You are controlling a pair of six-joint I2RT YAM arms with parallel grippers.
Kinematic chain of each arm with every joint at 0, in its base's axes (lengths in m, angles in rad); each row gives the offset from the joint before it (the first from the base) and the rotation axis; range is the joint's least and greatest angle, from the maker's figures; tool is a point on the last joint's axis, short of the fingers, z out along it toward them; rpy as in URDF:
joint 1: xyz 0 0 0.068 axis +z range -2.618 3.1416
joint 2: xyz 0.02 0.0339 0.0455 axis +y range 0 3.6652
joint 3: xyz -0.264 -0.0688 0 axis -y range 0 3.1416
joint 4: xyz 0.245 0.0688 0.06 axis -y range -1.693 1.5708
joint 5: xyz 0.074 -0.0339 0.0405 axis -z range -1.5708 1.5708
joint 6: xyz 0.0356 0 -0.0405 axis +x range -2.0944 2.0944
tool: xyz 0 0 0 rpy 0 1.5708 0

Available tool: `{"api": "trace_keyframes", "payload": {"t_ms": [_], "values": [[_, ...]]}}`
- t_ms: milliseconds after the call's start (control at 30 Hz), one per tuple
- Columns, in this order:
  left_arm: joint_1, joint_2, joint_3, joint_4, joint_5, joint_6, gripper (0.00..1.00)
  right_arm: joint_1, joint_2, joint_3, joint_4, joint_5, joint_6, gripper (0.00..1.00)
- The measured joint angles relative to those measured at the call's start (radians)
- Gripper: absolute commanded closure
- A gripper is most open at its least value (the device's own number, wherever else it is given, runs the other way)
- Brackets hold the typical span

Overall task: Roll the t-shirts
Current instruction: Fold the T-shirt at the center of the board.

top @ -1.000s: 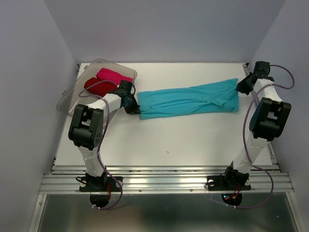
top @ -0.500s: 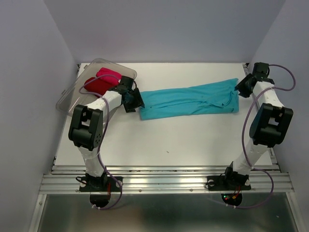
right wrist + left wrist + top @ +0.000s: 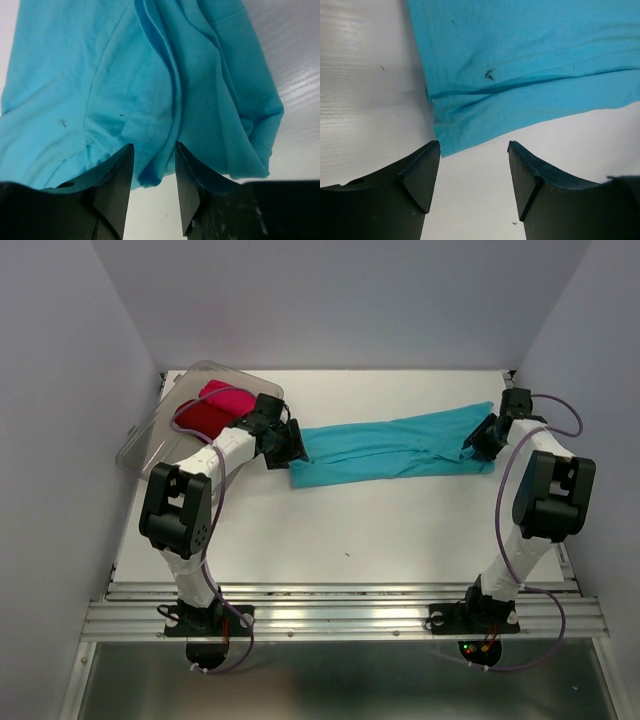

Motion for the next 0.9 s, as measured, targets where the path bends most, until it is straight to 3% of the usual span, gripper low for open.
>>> {"api": "trace_keyframes", "payload": {"t_ms": [400,667,900], "values": [[-0.011,-0.020,0.013,-0.011,0.001,0.019,0.32,0.000,0.083,0.011,0.000,0.007,0.011,0.52],[-0.011,-0.020,0.024,-0.017,0.001,0.025,0.33,0.000,0.094,0.031,0.005,0.007,0.016,0.85],[-0.011,-0.019,0.034,-0.022,0.003,0.026,0.33,0.000,0.094,0.056,0.008,0.006,0.019,0.99]]}}
